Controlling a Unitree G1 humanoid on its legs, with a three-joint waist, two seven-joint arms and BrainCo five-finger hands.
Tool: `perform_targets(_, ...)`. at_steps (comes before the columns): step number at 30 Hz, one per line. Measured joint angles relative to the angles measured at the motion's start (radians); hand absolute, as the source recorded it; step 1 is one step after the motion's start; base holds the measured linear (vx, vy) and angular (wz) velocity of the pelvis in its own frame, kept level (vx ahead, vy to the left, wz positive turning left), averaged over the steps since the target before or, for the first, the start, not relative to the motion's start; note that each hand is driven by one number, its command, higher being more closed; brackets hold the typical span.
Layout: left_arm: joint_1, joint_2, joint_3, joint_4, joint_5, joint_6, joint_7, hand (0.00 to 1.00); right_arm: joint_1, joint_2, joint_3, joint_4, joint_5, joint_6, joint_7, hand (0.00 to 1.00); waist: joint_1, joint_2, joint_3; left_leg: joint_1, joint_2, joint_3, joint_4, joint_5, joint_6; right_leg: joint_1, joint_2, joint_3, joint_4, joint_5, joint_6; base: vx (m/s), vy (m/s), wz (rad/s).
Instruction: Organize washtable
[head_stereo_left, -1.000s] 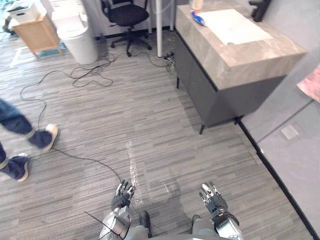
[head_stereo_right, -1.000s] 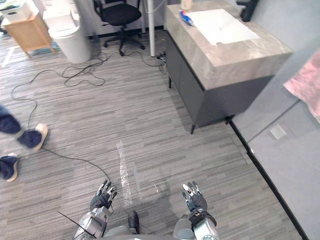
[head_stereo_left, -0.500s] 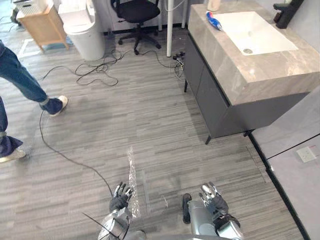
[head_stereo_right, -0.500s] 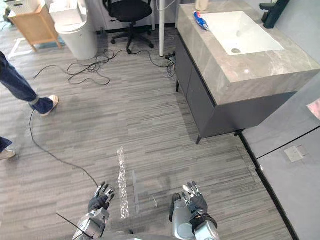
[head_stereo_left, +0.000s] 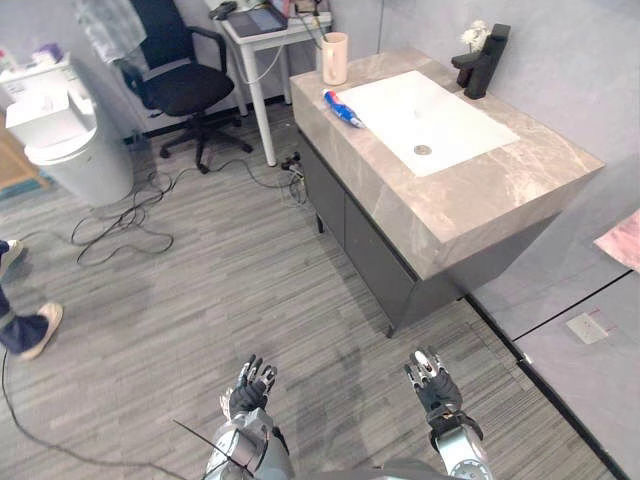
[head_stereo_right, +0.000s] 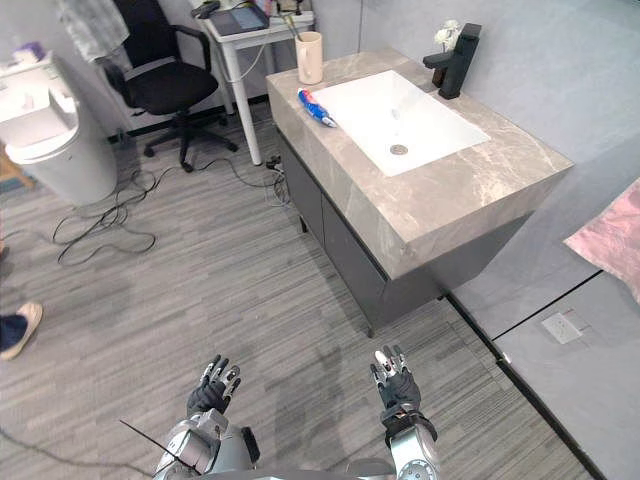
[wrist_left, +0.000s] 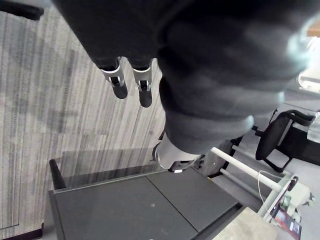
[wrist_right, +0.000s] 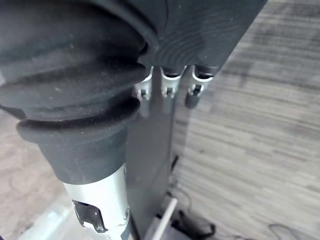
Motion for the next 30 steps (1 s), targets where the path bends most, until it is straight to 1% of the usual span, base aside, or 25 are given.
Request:
perform_targets(1, -0.006, 0.007, 0.018, 0.003, 0.000, -0.001, 0.002, 0.00, -0.003, 0.009, 0.005, 0.022, -0.011, 0.009, 0.001, 0.00, -0.001, -0.017, -0.003, 0.003, -0.013, 0.000, 0.022, 0.000, 0.002, -0.006, -0.010, 0.009, 0.028, -0.010, 0.015, 0.45, 0.479, -0.68)
perform_targets(2, -0.020, 0.019, 0.040, -0.002, 0.002, -0.014, 0.006, 0.00, 0.011, 0.032, 0.010, 0.022, -0.030, 0.018, 0.006, 0.00, -0.007, -0.027, -0.007, -0.013, -0.020, -0.008, 0.083, -0.045, 0.017, -0.038, 0.004, 0.018, 0.085, -0.007, 0.011, 0.35, 0.311, -0.45)
perform_targets(3, -0.023, 0.024, 0.045, -0.019, 0.003, -0.026, 0.007, 0.00, 0.018, 0.036, 0.010, 0.023, -0.049, 0.018, 0.009, 0.00, -0.007, -0.048, -0.015, -0.033, -0.022, -0.030, 0.159, -0.078, 0.037, -0.047, 0.009, 0.014, 0.103, 0.006, 0.007, 0.40, 0.345, -0.52)
perform_targets(4, -0.027, 0.037, 0.057, -0.033, 0.006, -0.031, 0.007, 0.00, 0.018, 0.038, 0.005, 0.024, -0.066, 0.018, 0.009, 0.00, -0.009, -0.057, -0.019, -0.067, -0.020, -0.064, 0.270, -0.117, 0.045, -0.037, -0.004, 0.049, 0.097, 0.015, 0.004, 0.26, 0.231, -0.48)
perform_targets(5, -0.034, 0.040, 0.061, -0.035, 0.007, -0.031, 0.007, 0.00, 0.009, 0.038, 0.002, 0.027, -0.075, 0.018, 0.009, 0.00, -0.009, -0.065, -0.016, -0.082, -0.021, -0.075, 0.322, -0.124, 0.049, -0.032, -0.012, 0.067, 0.095, 0.021, -0.001, 0.29, 0.287, -0.72)
perform_targets(6, -0.053, 0.037, 0.074, -0.038, 0.008, -0.032, 0.006, 0.00, -0.022, 0.038, -0.001, 0.036, -0.088, 0.016, 0.010, 0.00, -0.006, -0.077, -0.002, -0.151, -0.024, -0.095, 0.452, -0.145, 0.048, -0.030, -0.024, 0.114, 0.098, 0.035, 0.016, 0.22, 0.265, -1.04)
perform_targets(7, -0.037, 0.023, 0.069, -0.045, 0.009, -0.033, 0.004, 0.00, -0.042, 0.015, -0.003, 0.047, -0.095, 0.010, 0.020, 0.00, 0.000, -0.041, -0.021, -0.121, -0.022, -0.127, 0.322, -0.169, 0.047, -0.061, -0.017, 0.150, 0.115, 0.049, 0.039, 0.17, 0.364, -1.35)
perform_targets(9, -0.025, 0.031, 0.063, -0.055, 0.010, -0.032, -0.009, 0.00, -0.067, -0.001, -0.006, 0.073, -0.113, 0.010, 0.032, 0.00, -0.006, -0.053, -0.036, -0.112, -0.038, -0.086, 0.340, -0.212, 0.033, -0.096, -0.043, 0.185, 0.165, 0.057, 0.034, 0.10, 0.314, -0.87)
perform_targets(11, -0.048, 0.042, 0.032, -0.056, 0.029, -0.032, -0.009, 0.00, -0.067, 0.001, -0.010, 0.072, -0.123, 0.011, 0.040, 0.00, -0.018, -0.059, -0.041, -0.079, -0.081, -0.025, 0.312, -0.230, 0.068, -0.203, -0.057, 0.228, 0.340, 0.152, 0.016, 0.19, 0.336, -0.38)
perform_targets(12, -0.051, 0.051, 0.012, -0.056, 0.044, -0.032, -0.009, 0.00, -0.059, 0.007, -0.023, 0.072, -0.124, 0.015, 0.040, 0.00, -0.024, -0.058, -0.041, -0.035, -0.100, 0.007, 0.264, -0.220, 0.091, -0.261, -0.058, 0.232, 0.438, 0.259, -0.019, 0.23, 0.381, -0.39)
perform_targets(13, -0.050, 0.061, -0.001, -0.056, 0.048, -0.032, -0.010, 0.00, -0.055, 0.019, -0.031, 0.072, -0.122, 0.014, 0.039, 0.00, -0.034, -0.052, -0.042, 0.027, -0.121, 0.033, 0.201, -0.209, 0.112, -0.301, -0.057, 0.228, 0.498, 0.413, -0.022, 0.20, 0.315, -0.36)
perform_targets(14, -0.050, 0.065, -0.009, -0.056, 0.049, -0.032, -0.010, 0.00, -0.050, 0.018, -0.031, 0.071, -0.122, 0.013, 0.039, 0.00, -0.036, -0.041, -0.041, 0.060, -0.124, 0.042, 0.166, -0.203, 0.125, -0.313, -0.051, 0.224, 0.511, 0.495, -0.031, 0.21, 0.313, -0.41)
perform_targets(15, -0.047, 0.073, -0.018, -0.064, 0.050, -0.032, -0.011, 0.00, -0.038, 0.021, -0.028, 0.066, -0.121, 0.013, 0.040, 0.00, -0.037, -0.011, -0.034, 0.122, -0.120, 0.064, 0.100, -0.190, 0.148, -0.343, -0.033, 0.198, 0.572, 0.521, -0.039, 0.16, 0.235, -0.31)
perform_targets(16, -0.046, 0.077, -0.018, -0.069, 0.051, -0.032, -0.011, 0.00, -0.033, 0.027, -0.015, 0.063, -0.121, 0.013, 0.043, 0.00, -0.040, -0.010, -0.033, 0.150, -0.121, 0.072, 0.073, -0.185, 0.156, -0.365, -0.026, 0.175, 0.614, 0.472, -0.037, 0.18, 0.258, -0.34)
perform_targets(18, -0.046, 0.106, -0.014, -0.075, 0.068, -0.035, -0.011, 0.00, -0.006, 0.052, 0.044, 0.046, -0.122, 0.015, 0.050, 0.00, -0.033, -0.020, -0.033, 0.257, -0.129, 0.115, -0.029, -0.171, 0.176, -0.446, 0.024, 0.025, 0.691, 0.269, -0.062, 0.13, 0.180, -0.38)
perform_targets(19, -0.039, 0.107, -0.015, -0.076, 0.069, -0.034, -0.011, 0.00, -0.004, 0.056, 0.054, 0.037, -0.122, 0.019, 0.052, 0.00, -0.033, -0.019, -0.033, 0.281, -0.129, 0.124, -0.050, -0.170, 0.178, -0.459, 0.039, -0.006, 0.689, 0.230, -0.060, 0.13, 0.108, -0.43)
perform_targets(20, -0.023, 0.102, -0.017, -0.082, 0.078, -0.030, -0.015, 0.00, 0.011, 0.061, 0.072, -0.001, -0.122, 0.028, 0.055, 0.00, -0.038, -0.017, -0.032, 0.321, -0.129, 0.142, -0.081, -0.170, 0.178, -0.483, 0.072, -0.102, 0.654, 0.164, -0.050, 0.14, 0.067, -0.39)
perform_targets(21, -0.009, 0.090, -0.019, -0.089, 0.084, -0.028, -0.026, 0.00, 0.022, 0.059, 0.082, -0.028, -0.122, 0.031, 0.063, 0.00, -0.039, -0.020, -0.034, 0.338, -0.130, 0.161, -0.103, -0.170, 0.178, -0.480, 0.104, -0.196, 0.546, 0.137, -0.044, 0.15, 0.043, -0.30)
perform_targets(22, -0.004, 0.077, -0.018, -0.097, 0.087, -0.026, -0.031, 0.00, 0.023, 0.059, 0.083, -0.035, -0.119, 0.030, 0.069, 0.00, -0.038, -0.033, -0.040, 0.343, -0.143, 0.167, -0.114, -0.171, 0.177, -0.457, 0.128, -0.261, 0.366, 0.159, -0.064, 0.13, 0.012, -0.11)
perform_targets(23, -0.004, 0.077, -0.017, -0.096, 0.087, -0.026, -0.031, 0.00, 0.023, 0.058, 0.079, -0.035, -0.118, 0.029, 0.069, 0.00, -0.038, -0.046, -0.043, 0.345, -0.161, 0.165, -0.117, -0.171, 0.177, -0.441, 0.125, -0.278, 0.282, 0.201, -0.097, 0.16, -0.021, 0.11)
perform_targets(24, -0.010, 0.065, -0.019, -0.089, 0.087, -0.025, -0.033, 0.00, 0.025, 0.053, 0.069, -0.027, -0.113, 0.030, 0.069, 0.00, -0.035, -0.080, -0.045, 0.362, -0.207, 0.160, -0.128, -0.171, 0.177, -0.412, 0.104, -0.276, 0.174, 0.244, -0.112, 0.17, -0.023, 0.05)
perform_targets(25, -0.018, 0.040, -0.019, -0.069, 0.087, -0.023, -0.032, 0.00, 0.012, 0.047, 0.067, -0.013, -0.112, 0.032, 0.067, 0.00, -0.032, -0.073, -0.043, 0.368, -0.201, 0.160, -0.131, -0.173, 0.173, -0.405, 0.110, -0.282, 0.160, 0.256, -0.105, 0.18, 0.002, 0.08)
perform_targets(26, -0.009, 0.010, -0.025, -0.066, 0.088, -0.022, -0.033, 0.00, 0.008, 0.028, 0.060, -0.023, -0.109, 0.030, 0.062, 0.00, -0.032, -0.041, -0.043, 0.358, -0.188, 0.153, -0.128, -0.168, 0.165, -0.378, 0.124, -0.282, 0.098, 0.280, -0.098, 0.14, 0.026, -0.07)
perform_targets(27, -0.001, -0.008, -0.033, -0.061, 0.087, -0.022, -0.033, 0.00, 0.006, 0.012, 0.058, -0.027, -0.107, 0.028, 0.061, 0.00, -0.031, -0.020, -0.043, 0.361, -0.178, 0.155, -0.141, -0.171, 0.160, -0.364, 0.137, -0.281, 0.057, 0.300, -0.101, 0.11, 0.023, -0.02)
perform_targets(30, 0.014, -0.010, -0.047, -0.053, 0.086, -0.020, -0.031, 0.00, -0.004, 0.010, 0.060, -0.027, -0.104, 0.028, 0.060, 0.00, -0.030, -0.011, -0.045, 0.367, -0.165, 0.156, -0.170, -0.168, 0.154, -0.346, 0.159, -0.281, 0.001, 0.324, -0.106, 0.08, -0.033, -0.05)
